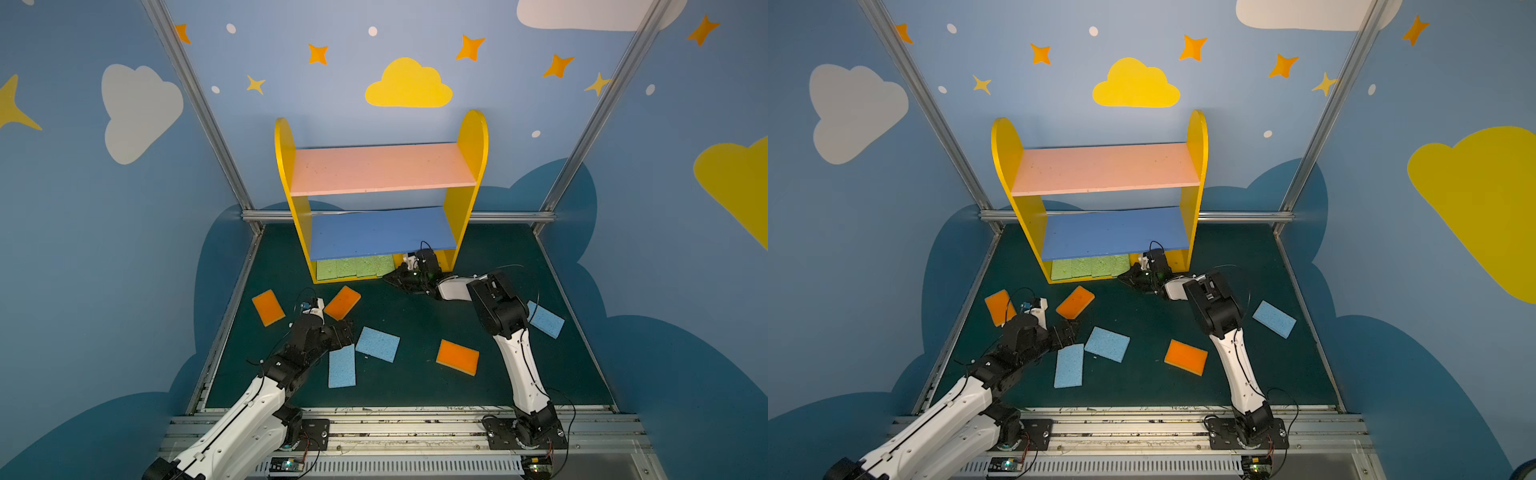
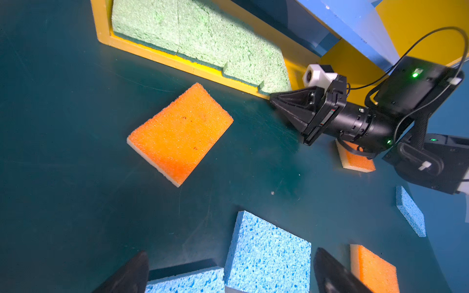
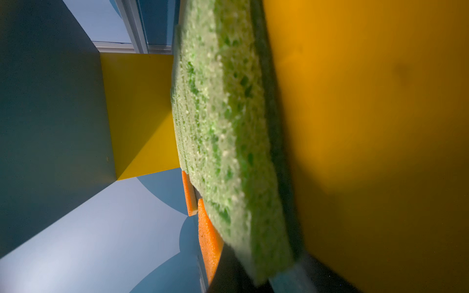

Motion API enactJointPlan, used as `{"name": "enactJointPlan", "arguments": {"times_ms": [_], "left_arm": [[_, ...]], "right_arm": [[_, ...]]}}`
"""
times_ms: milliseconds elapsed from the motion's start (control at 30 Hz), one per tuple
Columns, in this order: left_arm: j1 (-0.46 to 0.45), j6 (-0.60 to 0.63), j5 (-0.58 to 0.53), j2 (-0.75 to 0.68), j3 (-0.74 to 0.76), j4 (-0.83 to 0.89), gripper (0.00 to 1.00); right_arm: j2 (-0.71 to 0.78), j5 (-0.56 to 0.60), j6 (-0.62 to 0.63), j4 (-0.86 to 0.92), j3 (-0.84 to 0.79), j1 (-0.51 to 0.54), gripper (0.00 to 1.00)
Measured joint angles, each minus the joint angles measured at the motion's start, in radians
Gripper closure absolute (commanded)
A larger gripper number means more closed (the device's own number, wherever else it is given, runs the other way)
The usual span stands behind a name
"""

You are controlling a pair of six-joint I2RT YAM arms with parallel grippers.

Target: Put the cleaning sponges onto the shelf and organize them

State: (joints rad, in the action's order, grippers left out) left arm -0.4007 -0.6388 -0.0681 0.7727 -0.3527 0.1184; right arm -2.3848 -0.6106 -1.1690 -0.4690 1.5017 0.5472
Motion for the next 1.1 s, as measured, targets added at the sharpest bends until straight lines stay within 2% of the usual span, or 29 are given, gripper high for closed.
{"name": "enactJointPlan", "arguments": {"times_ms": [200, 367, 567, 667, 867, 967, 1000, 1033, 1067, 1100], "left_arm": [[0.002, 0.000, 0.001, 0.000, 0.000, -0.001, 0.00], [0.002, -0.001, 0.011, 0.002, 0.000, 0.000, 0.00], [0.002, 0.000, 0.047, -0.040, 0.002, 0.019, 0.01], [0.002, -0.005, 0.074, -0.079, 0.016, 0.029, 0.04], [-0.024, -0.042, 0.099, -0.158, 0.071, 0.101, 0.50], [-0.062, -0.064, 0.095, -0.171, 0.083, 0.144, 0.67], [-0.077, -0.072, 0.093, -0.166, 0.084, 0.152, 0.72], [-0.094, -0.080, 0.091, -0.159, 0.085, 0.156, 0.80], [-0.112, -0.090, 0.089, -0.149, 0.087, 0.158, 0.92], [-0.131, -0.101, 0.086, -0.138, 0.087, 0.159, 0.97]], "right_arm": [[0.000, -0.005, -0.002, -0.001, 0.000, 0.000, 1.00], [0.013, -0.016, -0.004, -0.029, -0.060, 0.000, 1.00], [0.108, -0.027, 0.018, -0.014, -0.174, 0.000, 1.00], [0.187, -0.032, 0.051, 0.014, -0.232, 0.000, 1.00], [0.360, -0.054, 0.156, 0.092, -0.329, -0.003, 0.86], [0.406, -0.084, 0.220, 0.145, -0.350, -0.005, 0.80], [0.416, -0.094, 0.237, 0.159, -0.359, -0.005, 0.79], [0.422, -0.104, 0.254, 0.172, -0.370, -0.005, 0.79], [0.429, -0.114, 0.271, 0.183, -0.385, -0.005, 0.79], [0.436, -0.123, 0.286, 0.197, -0.403, -0.005, 0.78]]}}
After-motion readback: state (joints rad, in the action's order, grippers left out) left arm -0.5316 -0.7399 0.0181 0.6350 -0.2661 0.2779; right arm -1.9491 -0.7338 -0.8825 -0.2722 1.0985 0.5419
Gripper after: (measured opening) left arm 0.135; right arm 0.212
